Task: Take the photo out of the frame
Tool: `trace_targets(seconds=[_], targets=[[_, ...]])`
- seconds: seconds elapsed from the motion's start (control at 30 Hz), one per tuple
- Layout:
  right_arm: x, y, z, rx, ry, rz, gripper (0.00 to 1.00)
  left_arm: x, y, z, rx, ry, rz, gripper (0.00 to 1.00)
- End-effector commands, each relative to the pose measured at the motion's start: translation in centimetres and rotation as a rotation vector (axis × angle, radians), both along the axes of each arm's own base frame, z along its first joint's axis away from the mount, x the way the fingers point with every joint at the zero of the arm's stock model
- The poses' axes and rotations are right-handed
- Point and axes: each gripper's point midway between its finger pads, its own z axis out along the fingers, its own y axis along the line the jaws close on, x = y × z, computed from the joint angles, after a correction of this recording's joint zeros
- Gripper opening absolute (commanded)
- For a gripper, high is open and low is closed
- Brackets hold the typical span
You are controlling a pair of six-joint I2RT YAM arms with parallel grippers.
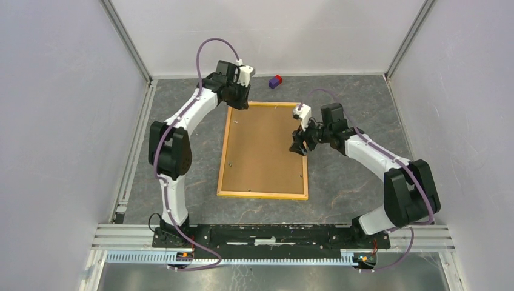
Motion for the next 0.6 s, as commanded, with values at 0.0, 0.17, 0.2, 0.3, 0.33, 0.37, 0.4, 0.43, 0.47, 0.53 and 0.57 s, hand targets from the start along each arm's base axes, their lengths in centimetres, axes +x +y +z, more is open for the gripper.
trace_targets(seconds=[0.0, 0.17, 0.2, 0.3, 0.33, 0.37, 0.4, 0.43, 0.47, 0.53, 0.57], targets=[[4.8, -2.1, 1.3, 0.057, -0.009, -0.202, 0.68, 0.3, -3.1, 0.2, -0.013, -0.004, -0.065, 0.02], [6.7, -4.3, -0.2, 0.061, 0.028, -0.311, 0.68, 1.5, -5.3, -0.6, -0.009, -0.029, -0.068, 0.02], [6.9, -4.5, -0.5, 0.059, 0.033, -0.322, 0.68, 1.8, -5.6, -0.9, -0.006, -0.034, -0.065, 0.02], [7.2, -4.7, -1.4, 0.057, 0.046, -0.343, 0.68, 2.7, -6.5, -1.5, 0.011, -0.044, -0.048, 0.02], [7.2, -4.7, -1.8, 0.055, 0.059, -0.35, 0.68, 3.0, -6.8, -1.7, 0.008, -0.045, -0.046, 0.02], [7.2, -4.7, -2.3, 0.052, 0.074, -0.357, 0.69, 3.3, -7.1, -1.9, 0.004, -0.046, -0.039, 0.02], [7.7, -4.8, -2.3, 0.058, 0.061, -0.37, 0.69, 3.6, -7.2, -2.0, 0.002, -0.047, -0.03, 0.02], [7.9, -4.8, -2.6, 0.055, 0.063, -0.383, 0.7, 4.0, -7.4, -2.1, -0.001, -0.05, -0.021, 0.02], [8.2, -5.0, -2.9, 0.047, 0.064, -0.399, 0.7, 4.3, -7.5, -2.1, -0.005, -0.054, -0.018, 0.02], [8.6, -5.4, -3.4, 0.033, 0.063, -0.429, 0.7, 4.6, -7.7, -2.2, -0.01, -0.056, -0.013, 0.02], [8.8, -5.6, -3.8, 0.025, 0.067, -0.446, 0.7, 4.6, -7.7, -2.3, -0.013, -0.056, -0.012, 0.02]])
